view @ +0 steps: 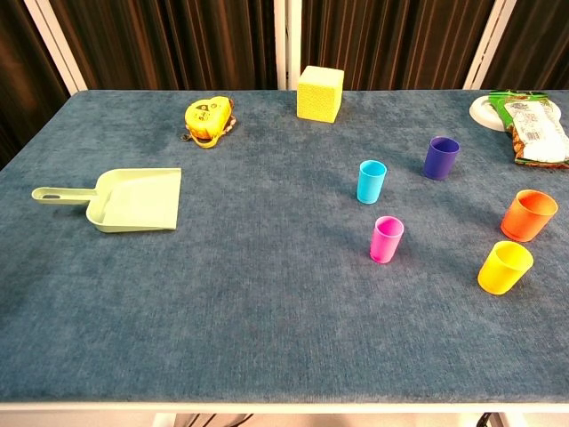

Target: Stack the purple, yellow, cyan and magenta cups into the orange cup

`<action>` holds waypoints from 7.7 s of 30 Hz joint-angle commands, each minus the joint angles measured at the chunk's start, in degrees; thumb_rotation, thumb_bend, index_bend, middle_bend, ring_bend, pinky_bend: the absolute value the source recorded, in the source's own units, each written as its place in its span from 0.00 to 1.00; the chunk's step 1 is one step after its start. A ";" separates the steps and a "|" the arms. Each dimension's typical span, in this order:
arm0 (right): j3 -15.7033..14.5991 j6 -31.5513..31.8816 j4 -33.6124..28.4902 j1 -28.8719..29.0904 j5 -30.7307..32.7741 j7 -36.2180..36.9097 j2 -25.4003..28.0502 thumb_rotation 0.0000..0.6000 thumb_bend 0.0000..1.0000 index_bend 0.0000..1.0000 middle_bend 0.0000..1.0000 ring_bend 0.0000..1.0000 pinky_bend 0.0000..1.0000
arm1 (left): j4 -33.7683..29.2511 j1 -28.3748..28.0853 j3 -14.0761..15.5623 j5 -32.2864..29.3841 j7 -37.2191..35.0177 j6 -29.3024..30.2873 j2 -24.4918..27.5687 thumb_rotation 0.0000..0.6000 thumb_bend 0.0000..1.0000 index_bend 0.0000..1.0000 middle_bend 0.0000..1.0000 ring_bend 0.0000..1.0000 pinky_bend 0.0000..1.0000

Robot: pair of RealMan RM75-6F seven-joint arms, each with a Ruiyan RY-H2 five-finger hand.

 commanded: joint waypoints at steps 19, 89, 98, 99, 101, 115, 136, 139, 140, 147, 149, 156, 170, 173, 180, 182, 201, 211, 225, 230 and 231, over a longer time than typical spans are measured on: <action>1.97 -9.31 12.31 23.53 30.13 -29.05 -23.00 1.00 0.06 0.00 0.11 0.00 0.00 | -1.21 0.66 0.64 0.37 0.16 0.49 0.80 1.00 0.01 0.00 0.00 0.00 0.00; 0.92 -6.07 13.51 22.90 21.58 -14.89 -20.48 1.00 0.24 0.55 0.51 0.12 0.00 | 1.05 1.11 0.95 -1.00 -4.44 -0.44 1.96 1.00 0.01 0.00 0.00 0.00 0.00; -4.45 -7.76 2.56 17.21 14.70 -7.92 -7.43 1.00 0.24 0.55 0.52 0.12 0.00 | 0.96 0.64 1.04 -0.62 -3.73 -1.11 1.51 1.00 0.01 0.00 0.00 0.00 0.00; -4.99 -7.74 2.23 16.81 14.07 -7.60 -7.03 1.00 0.24 0.55 0.52 0.12 0.00 | 0.94 0.66 1.07 -0.60 -3.64 -1.08 1.45 1.00 0.01 0.00 0.00 0.00 0.00; -6.01 -8.05 1.83 16.19 13.06 -7.04 -6.39 1.00 0.24 0.56 0.52 0.12 0.00 | 0.83 0.69 1.15 -0.56 -3.46 -1.09 1.44 1.00 0.01 0.00 0.00 0.00 0.00; -9.22 -9.32 3.29 14.41 10.56 -7.47 -6.72 1.00 0.24 0.56 0.52 0.12 0.00 | 0.79 1.11 1.38 -0.18 -3.53 -0.37 1.43 1.00 0.01 0.00 0.00 0.00 0.00; -8.93 -11.17 4.25 14.44 10.85 -6.56 -7.93 1.00 0.20 0.32 0.34 0.06 0.00 | 1.48 0.97 1.32 -0.68 -4.51 -0.85 1.33 1.00 0.01 0.00 0.00 0.00 0.00; -8.83 -11.35 4.07 14.57 10.82 -6.61 -7.86 1.00 0.20 0.31 0.32 0.05 0.00 | 1.55 1.03 1.31 -0.65 -4.62 -0.70 1.29 1.00 0.01 0.00 0.00 0.00 0.00; -8.83 -11.31 3.92 14.56 10.71 -6.64 -7.79 1.00 0.20 0.31 0.32 0.05 0.00 | 1.58 1.07 1.30 -0.65 -4.72 -0.62 1.30 1.00 0.01 0.00 0.00 0.00 0.00; -8.91 -9.55 1.43 13.93 7.70 -5.69 -6.19 1.00 0.19 0.31 0.32 0.05 0.00 | 1.77 1.25 1.40 -0.52 -5.05 -0.33 1.35 1.00 0.01 0.00 0.00 0.00 0.00; -9.45 -9.21 0.00 13.71 5.97 -5.68 -5.31 1.00 0.18 0.31 0.32 0.05 0.00 | 1.78 1.26 1.39 -0.56 -5.05 -0.34 1.33 1.00 0.01 0.00 0.00 0.00 0.00; -13.35 -9.09 -6.26 12.68 -1.37 -7.72 -2.23 1.00 0.13 0.31 0.32 0.05 0.00 | 1.58 1.21 1.45 -0.38 -4.66 -0.41 1.26 1.00 0.01 0.00 0.00 0.00 0.00; -15.35 -10.41 -3.34 11.29 -1.32 -14.64 -7.47 1.00 0.12 0.31 0.32 0.03 0.00 | 1.55 1.78 1.75 0.01 -5.25 0.42 1.58 1.00 0.01 0.00 0.00 0.00 0.00; -15.31 -10.05 -2.61 10.97 -1.32 -14.91 -8.55 1.00 0.13 0.31 0.32 0.03 0.00 | 1.64 1.77 1.73 0.05 -5.45 0.44 1.61 1.00 0.01 0.01 0.00 0.00 0.00; -14.88 -8.64 -0.23 9.94 -1.61 -14.15 -12.22 1.00 0.16 0.30 0.35 0.04 0.00 | 1.86 1.66 1.49 0.29 -5.75 0.67 1.50 1.00 0.01 0.00 0.00 0.00 0.00; -15.00 -8.84 0.39 9.90 -1.78 -14.16 -12.95 1.00 0.16 0.31 0.36 0.04 0.00 | 1.86 1.68 1.54 0.27 -5.70 0.62 1.54 1.00 0.01 0.00 0.00 0.00 0.00; -13.83 -6.56 -0.14 8.95 -0.96 -17.30 -13.92 1.00 0.24 0.48 0.48 0.10 0.00 | 2.66 1.95 1.50 -0.07 -7.02 0.79 1.39 1.00 0.01 0.00 0.00 0.00 0.00; -10.02 -1.57 -2.74 8.15 -1.85 -12.35 -9.77 1.00 0.24 0.51 0.50 0.13 0.00 | 2.71 1.87 1.49 0.03 -7.03 0.68 1.31 1.00 0.01 0.00 0.00 0.00 0.00; -7.87 -4.30 1.51 8.57 5.15 -11.10 -8.72 1.00 0.23 0.52 0.50 0.13 0.00 | 3.29 1.49 1.45 -0.36 -6.89 -0.23 0.77 1.00 0.01 0.00 0.00 0.00 0.00; -7.26 -5.36 3.87 9.19 6.67 -10.54 -10.38 1.00 0.23 0.52 0.50 0.13 0.00 | 3.40 1.45 1.39 -0.69 -6.88 -0.44 0.73 1.00 0.01 0.00 0.00 0.00 0.00; -7.25 -5.67 4.29 9.35 6.78 -10.44 -10.69 1.00 0.23 0.52 0.50 0.13 0.00 | 3.44 1.43 1.38 -0.79 -6.82 -0.53 0.70 1.00 0.01 0.00 0.00 0.00 0.00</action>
